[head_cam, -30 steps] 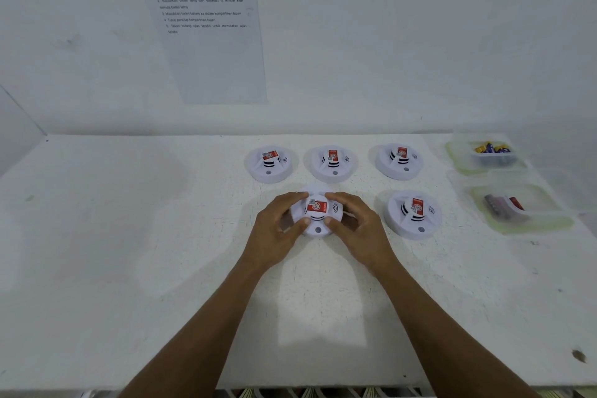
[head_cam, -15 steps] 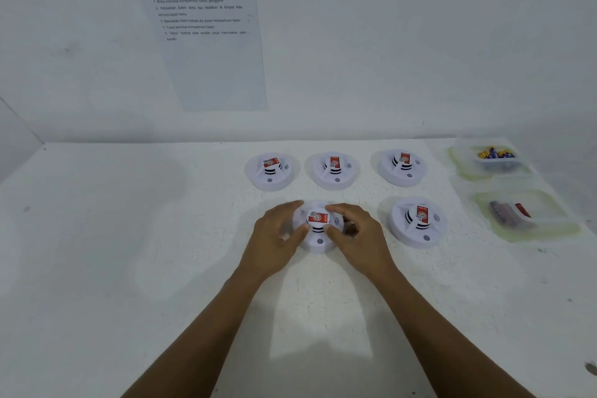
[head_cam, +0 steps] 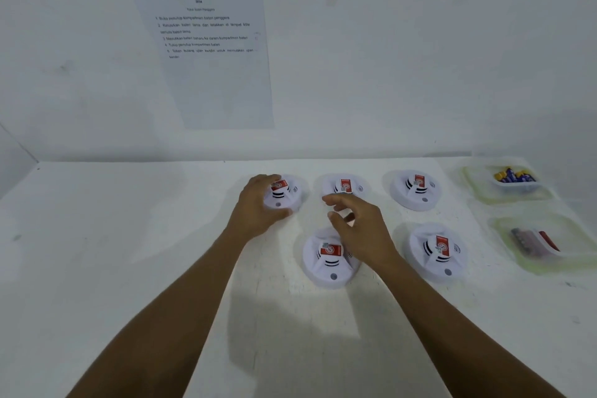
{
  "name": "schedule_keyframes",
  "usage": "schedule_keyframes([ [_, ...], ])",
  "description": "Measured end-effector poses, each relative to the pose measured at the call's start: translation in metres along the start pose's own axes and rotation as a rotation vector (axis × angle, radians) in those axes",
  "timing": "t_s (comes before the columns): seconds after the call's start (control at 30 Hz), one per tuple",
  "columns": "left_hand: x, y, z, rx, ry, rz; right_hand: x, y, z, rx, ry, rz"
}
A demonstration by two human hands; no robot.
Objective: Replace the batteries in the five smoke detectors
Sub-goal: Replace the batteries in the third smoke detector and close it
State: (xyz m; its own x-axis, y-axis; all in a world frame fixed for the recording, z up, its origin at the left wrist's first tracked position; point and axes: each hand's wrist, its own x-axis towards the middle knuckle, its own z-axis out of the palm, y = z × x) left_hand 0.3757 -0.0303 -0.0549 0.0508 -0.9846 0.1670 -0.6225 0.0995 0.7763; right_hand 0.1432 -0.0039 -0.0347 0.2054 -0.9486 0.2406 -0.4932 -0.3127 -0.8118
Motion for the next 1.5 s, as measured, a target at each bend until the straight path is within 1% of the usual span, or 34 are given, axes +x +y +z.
schedule_keyframes([
  [0.13, -0.003, 0.018, -0.006, -0.103, -0.002, -0.015, 0.02, -0.01, -0.008, -0.164, -0.089, -0.177],
  [0.2, -0.005, 0.032, -0.007, -0.161, -0.013, 0.003, 0.029, -0.01, -0.01, -0.21, -0.089, -0.294],
  [0.3, -0.01, 0.049, -0.005, -0.257, -0.016, -0.009, 0.032, -0.013, -0.022, -0.239, -0.06, -0.341],
  [0.4, -0.018, 0.061, -0.002, -0.371, 0.006, -0.013, 0.025, -0.018, -0.039, -0.18, -0.022, -0.296],
  [0.47, -0.022, 0.068, 0.002, -0.405, -0.037, 0.028, 0.021, -0.019, -0.05, -0.057, 0.012, -0.238],
  [0.53, -0.025, 0.074, 0.01, -0.368, -0.099, 0.094, 0.016, -0.019, -0.059, 0.116, 0.028, -0.15],
  [0.67, -0.028, 0.091, 0.024, -0.31, -0.174, 0.168, 0.0, -0.019, -0.077, 0.381, -0.031, 0.049],
  [0.77, -0.027, 0.101, 0.03, -0.283, -0.23, 0.189, -0.012, -0.018, -0.087, 0.475, -0.035, 0.136],
  [0.87, -0.026, 0.105, 0.035, -0.282, -0.273, 0.224, -0.02, -0.017, -0.09, 0.561, -0.027, 0.181],
  [1.0, -0.027, 0.113, 0.04, -0.281, -0.233, 0.255, -0.029, -0.014, -0.093, 0.648, 0.014, 0.217],
  [1.07, -0.028, 0.116, 0.041, -0.292, -0.222, 0.271, -0.032, -0.014, -0.092, 0.665, 0.028, 0.219],
  [1.17, -0.028, 0.12, 0.041, -0.295, -0.224, 0.307, -0.037, -0.015, -0.093, 0.677, -0.012, 0.209],
  [1.37, -0.027, 0.121, 0.035, -0.301, -0.274, 0.315, -0.029, -0.023, -0.104, 0.591, -0.007, 0.135],
  [1.43, -0.027, 0.122, 0.033, -0.291, -0.297, 0.314, -0.027, -0.024, -0.103, 0.524, -0.022, 0.12],
  [1.5, -0.028, 0.122, 0.032, -0.284, -0.3, 0.302, -0.025, -0.024, -0.1, 0.38, -0.029, 0.082],
])
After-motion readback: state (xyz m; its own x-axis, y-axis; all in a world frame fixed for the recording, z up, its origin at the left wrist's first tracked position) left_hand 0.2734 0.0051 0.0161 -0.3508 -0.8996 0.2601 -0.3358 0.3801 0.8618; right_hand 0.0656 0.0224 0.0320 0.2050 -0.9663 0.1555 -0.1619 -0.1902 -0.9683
